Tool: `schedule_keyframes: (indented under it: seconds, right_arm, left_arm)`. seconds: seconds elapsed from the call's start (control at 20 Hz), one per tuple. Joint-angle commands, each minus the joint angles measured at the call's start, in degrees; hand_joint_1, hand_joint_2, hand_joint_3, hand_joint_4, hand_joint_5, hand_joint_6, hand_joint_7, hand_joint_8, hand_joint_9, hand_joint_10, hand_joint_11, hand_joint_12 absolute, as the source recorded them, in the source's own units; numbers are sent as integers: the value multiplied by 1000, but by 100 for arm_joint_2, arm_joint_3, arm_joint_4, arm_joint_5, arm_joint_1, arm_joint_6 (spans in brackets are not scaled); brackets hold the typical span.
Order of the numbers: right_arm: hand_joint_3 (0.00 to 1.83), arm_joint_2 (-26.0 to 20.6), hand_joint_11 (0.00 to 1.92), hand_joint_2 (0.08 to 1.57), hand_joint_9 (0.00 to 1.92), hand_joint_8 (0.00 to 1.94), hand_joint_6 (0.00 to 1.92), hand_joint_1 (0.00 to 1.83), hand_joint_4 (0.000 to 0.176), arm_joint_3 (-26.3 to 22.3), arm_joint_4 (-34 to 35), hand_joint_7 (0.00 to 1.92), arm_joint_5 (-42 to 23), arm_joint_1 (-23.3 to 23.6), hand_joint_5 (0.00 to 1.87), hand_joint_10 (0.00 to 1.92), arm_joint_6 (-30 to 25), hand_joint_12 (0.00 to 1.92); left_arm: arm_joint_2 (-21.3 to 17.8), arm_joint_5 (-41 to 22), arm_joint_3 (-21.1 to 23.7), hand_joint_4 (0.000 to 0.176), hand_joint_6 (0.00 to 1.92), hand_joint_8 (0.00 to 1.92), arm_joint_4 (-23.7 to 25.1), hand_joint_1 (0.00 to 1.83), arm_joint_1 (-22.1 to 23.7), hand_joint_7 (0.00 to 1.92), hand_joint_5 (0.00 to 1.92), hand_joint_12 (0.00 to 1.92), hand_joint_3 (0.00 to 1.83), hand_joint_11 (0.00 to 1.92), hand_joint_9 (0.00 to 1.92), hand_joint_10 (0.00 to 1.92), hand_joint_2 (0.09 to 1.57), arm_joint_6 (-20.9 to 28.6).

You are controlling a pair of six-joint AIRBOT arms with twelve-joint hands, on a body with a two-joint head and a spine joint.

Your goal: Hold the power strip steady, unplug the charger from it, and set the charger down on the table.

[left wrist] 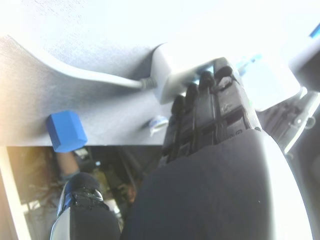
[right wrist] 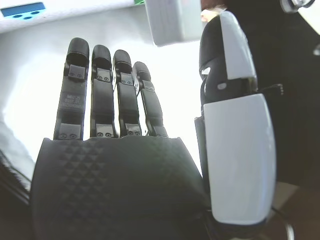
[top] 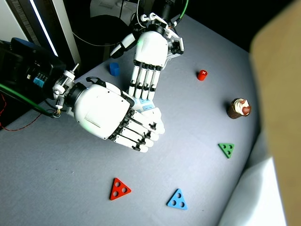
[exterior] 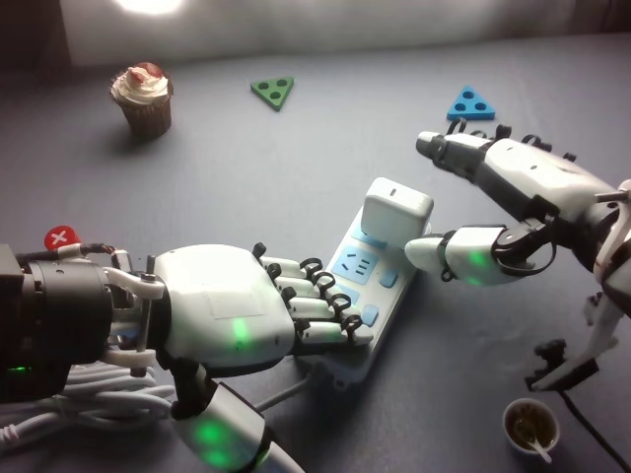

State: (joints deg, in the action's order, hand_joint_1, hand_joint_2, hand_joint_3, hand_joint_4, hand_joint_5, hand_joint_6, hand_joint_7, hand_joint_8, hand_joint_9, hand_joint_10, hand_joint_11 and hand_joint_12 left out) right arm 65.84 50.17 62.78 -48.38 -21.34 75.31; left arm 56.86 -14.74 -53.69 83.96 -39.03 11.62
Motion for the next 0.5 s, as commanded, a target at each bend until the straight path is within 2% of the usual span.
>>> schedule_keyframes:
  seconds: [0.0,0.35,0.45]
  right_arm:
    - [2,-40,313,1085,316,10,15,1007,0,36,-307,312,-417,65,252,10,-30,118]
    - [0,383,342,1079,357,3,1,997,0,374,-179,344,-279,67,284,5,-101,165]
    - [4,456,316,1092,334,1,5,989,0,408,-179,328,-273,107,281,0,-200,163]
  left_arm:
    - [6,-228,12,0,1,0,74,0,-36,143,126,79,2,127,136,0,909,84]
    - [1,-227,-11,0,0,0,181,0,-28,128,112,71,3,126,126,0,916,186]
    - [16,-201,-12,0,6,11,496,0,-6,157,128,80,2,152,154,11,917,473]
